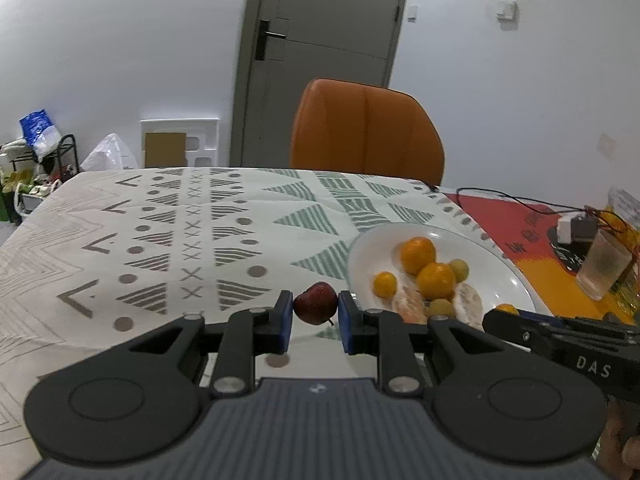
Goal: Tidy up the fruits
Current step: 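Carry the small orange into the plate and open the right tool while the left carries the apple, then lower the red apple into the plate and open the left tool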
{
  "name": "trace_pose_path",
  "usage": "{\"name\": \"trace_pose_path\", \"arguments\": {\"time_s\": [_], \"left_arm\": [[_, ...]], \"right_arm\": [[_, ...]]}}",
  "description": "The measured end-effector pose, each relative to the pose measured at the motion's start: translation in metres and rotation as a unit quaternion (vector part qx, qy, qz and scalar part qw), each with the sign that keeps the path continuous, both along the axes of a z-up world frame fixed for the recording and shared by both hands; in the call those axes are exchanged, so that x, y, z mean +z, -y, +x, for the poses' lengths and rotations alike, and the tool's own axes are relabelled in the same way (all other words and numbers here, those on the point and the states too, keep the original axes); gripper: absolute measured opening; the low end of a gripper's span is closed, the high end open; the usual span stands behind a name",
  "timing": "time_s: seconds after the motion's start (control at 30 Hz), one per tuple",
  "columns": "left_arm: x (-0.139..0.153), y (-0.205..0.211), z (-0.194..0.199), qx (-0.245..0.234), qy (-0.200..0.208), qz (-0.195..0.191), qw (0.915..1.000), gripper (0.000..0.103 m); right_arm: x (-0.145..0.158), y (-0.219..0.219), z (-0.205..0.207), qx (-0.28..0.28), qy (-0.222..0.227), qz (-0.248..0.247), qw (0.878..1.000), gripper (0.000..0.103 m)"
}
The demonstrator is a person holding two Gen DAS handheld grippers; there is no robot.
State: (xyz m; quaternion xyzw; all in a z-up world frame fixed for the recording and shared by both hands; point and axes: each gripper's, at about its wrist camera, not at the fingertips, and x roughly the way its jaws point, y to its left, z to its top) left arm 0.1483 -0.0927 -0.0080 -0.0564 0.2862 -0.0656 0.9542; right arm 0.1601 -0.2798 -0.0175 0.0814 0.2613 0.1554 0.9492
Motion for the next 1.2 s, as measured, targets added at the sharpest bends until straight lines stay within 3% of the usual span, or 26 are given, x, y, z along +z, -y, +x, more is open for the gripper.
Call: {"name": "trace_pose_path", "arguments": {"time_s": [0.37, 0.4, 0.47, 0.53, 1.0, 1.2], "left_arm": [[-0.007, 0.027, 0.017, -0.020, -0.008, 0.012, 0.9997, 0.023], [-0.008, 0.029, 0.019, -0.022, -0.010, 0.013, 0.9996, 0.023], [-0.010, 0.033, 0.024, -0.024, -0.014, 0.015, 0.9995, 0.023], [-0.012, 0.037, 0.030, -0.028, -0.017, 0.017, 0.9993, 0.023], [-0.011, 0.052, 0.044, -0.045, -0.017, 0.033, 0.9983, 0.024], [-0.007, 0.052, 0.038, -0.048, -0.013, 0.048, 0.9976, 0.028]], "right_arm": [[-0.010, 0.033, 0.014, -0.039, -0.004, 0.011, 0.999, 0.022], [-0.011, 0.035, 0.017, -0.043, -0.005, 0.011, 0.999, 0.024], [-0.011, 0.036, 0.018, -0.043, 0.002, 0.005, 0.999, 0.039], [-0.010, 0.036, 0.017, -0.041, 0.008, 0.000, 0.999, 0.044], [-0.007, 0.045, 0.011, -0.035, -0.003, 0.024, 0.999, 0.045], [-0.007, 0.040, 0.009, -0.049, 0.000, 0.005, 0.999, 0.061]]}}
